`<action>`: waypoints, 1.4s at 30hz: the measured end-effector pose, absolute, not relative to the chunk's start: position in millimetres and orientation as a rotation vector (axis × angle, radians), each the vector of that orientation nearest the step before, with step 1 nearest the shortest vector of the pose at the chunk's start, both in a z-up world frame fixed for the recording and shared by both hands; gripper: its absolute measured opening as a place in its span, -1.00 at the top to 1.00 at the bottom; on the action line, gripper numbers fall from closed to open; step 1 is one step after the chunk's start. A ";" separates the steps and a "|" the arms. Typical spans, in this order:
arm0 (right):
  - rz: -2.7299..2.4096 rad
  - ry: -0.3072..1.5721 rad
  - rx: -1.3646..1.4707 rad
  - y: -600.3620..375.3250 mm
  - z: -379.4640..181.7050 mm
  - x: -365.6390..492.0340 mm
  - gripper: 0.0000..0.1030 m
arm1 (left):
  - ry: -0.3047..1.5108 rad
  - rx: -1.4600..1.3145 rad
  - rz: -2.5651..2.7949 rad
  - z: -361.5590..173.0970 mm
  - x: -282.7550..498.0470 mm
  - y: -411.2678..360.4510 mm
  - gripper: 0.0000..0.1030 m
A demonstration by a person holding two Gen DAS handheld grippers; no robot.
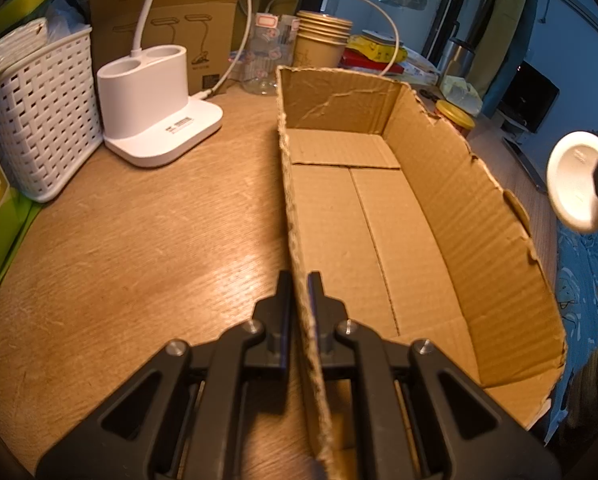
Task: Organize rigid objects
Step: 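Carry the pill bottle into the box and open the right gripper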
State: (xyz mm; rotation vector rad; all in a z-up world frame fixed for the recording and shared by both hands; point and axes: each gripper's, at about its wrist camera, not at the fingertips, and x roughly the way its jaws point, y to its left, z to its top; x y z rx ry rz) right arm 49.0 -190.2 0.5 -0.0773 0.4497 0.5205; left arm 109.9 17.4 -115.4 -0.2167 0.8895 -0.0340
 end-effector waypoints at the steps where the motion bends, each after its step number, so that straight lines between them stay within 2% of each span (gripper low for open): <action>1: 0.534 0.451 -0.085 -186.0 0.3 46.3 -0.65 | 0.890 -0.217 -0.034 -115.4 109.9 17.3 0.85; 23: 0.702 0.655 -0.126 -146.7 -30.9 44.6 -0.65 | 0.893 -0.225 -0.035 -116.7 109.3 19.1 0.81; 42: 0.727 0.632 -0.162 -148.5 -27.9 42.6 -0.66 | 0.892 -0.225 -0.034 -115.7 108.3 18.8 0.80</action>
